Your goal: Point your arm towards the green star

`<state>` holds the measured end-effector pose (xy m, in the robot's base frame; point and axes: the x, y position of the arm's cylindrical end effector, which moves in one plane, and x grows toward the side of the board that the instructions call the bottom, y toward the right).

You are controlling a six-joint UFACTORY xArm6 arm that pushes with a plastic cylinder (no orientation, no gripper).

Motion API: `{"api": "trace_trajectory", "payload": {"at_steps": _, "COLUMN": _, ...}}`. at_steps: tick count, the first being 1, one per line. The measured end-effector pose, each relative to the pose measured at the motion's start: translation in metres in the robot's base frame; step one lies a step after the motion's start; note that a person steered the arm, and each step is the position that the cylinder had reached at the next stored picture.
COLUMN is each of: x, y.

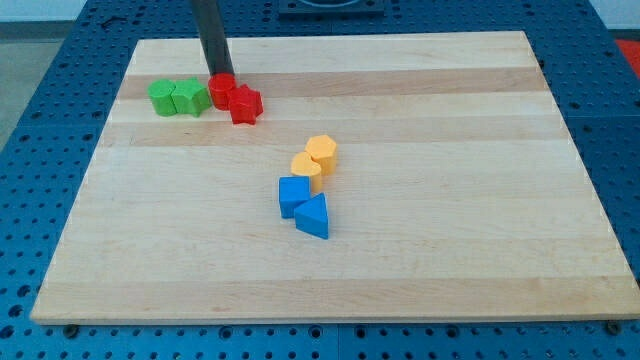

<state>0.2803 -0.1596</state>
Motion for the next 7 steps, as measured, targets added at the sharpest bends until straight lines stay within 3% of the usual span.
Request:
{"api": "trace_trajectory", "payload": {"at_steps": 2, "x": 0.000, "y": 0.000}}
{"api": "trace_trajectory", "payload": {"at_steps": 3, "x": -0.001, "y": 0.035}}
{"api": "trace_trajectory", "payload": {"at_steps": 5, "x": 0.002, "y": 0.160}}
{"api": "trace_trajectory", "payload": {"at_steps": 7, "x": 0.062, "y": 0.174}}
